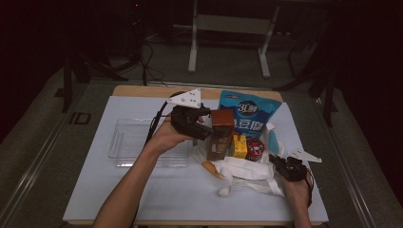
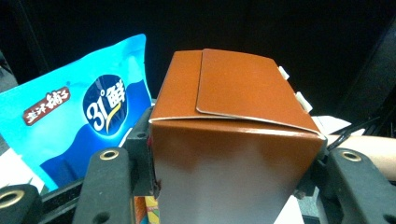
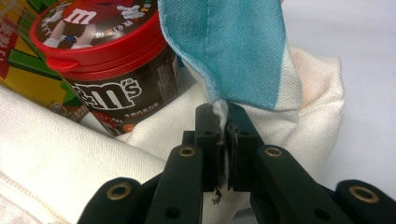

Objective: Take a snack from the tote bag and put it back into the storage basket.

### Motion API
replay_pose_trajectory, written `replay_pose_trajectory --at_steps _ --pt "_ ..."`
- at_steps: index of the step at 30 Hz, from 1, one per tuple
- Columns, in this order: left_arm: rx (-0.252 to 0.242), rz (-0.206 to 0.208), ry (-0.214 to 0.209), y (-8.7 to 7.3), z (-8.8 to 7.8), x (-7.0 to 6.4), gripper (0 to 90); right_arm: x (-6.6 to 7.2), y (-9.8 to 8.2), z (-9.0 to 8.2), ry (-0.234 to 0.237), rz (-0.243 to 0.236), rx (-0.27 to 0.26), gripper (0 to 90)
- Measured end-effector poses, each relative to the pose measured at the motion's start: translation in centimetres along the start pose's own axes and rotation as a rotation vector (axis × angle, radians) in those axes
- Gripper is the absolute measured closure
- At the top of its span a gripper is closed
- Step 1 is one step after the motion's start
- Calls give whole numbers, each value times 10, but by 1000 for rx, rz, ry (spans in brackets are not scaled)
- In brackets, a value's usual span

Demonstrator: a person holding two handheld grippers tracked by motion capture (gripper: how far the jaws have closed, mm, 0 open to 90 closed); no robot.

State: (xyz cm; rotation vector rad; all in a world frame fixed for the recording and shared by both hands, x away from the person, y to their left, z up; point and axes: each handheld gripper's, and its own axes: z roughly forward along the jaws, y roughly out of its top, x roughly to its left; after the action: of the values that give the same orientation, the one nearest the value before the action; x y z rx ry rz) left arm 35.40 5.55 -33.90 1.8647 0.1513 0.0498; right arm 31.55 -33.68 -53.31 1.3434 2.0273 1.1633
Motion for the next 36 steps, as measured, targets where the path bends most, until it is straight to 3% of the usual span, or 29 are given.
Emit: replay_pose_trajectory --at_steps 6,17,27,36 --pt "-32 -9 -4 3 -11 -2 431 1 0 0 -3 -4 -1 852" --pt "-39 5 19 6 -32 -4 431 -1 0 1 5 -9 3 851" --pt "15 20 61 4 -54 -5 431 -1 0 0 4 -12 3 851" --pt "66 16 69 -3 -63 -2 430 -1 0 0 3 -14 2 851"
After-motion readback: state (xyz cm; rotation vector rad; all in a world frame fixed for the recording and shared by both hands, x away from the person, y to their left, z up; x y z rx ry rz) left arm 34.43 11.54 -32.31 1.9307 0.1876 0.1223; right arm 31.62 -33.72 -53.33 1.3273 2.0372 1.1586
